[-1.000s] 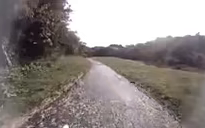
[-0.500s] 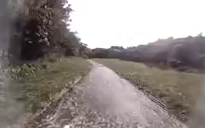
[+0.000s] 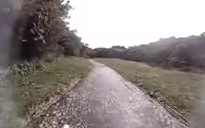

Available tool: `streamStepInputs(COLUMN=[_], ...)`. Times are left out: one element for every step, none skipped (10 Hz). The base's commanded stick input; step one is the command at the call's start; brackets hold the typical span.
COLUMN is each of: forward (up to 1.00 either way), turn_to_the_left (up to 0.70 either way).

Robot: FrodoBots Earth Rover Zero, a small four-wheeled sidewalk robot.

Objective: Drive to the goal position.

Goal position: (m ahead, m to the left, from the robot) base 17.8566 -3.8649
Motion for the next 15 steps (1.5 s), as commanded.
streamStepInputs(forward=[1.0,1.0,1.0,1.0,1.0,1.0,1.0,1.0,1.0,1.0,1.0,1.0,1.0,1.0,1.0], turn_to_the_left=[0.0,0.0,0.0,0.0,0.0,0.0,0.0,0.0,-0.03,-0.13,-0.28,-0.16,0.0,0.0,0.0])
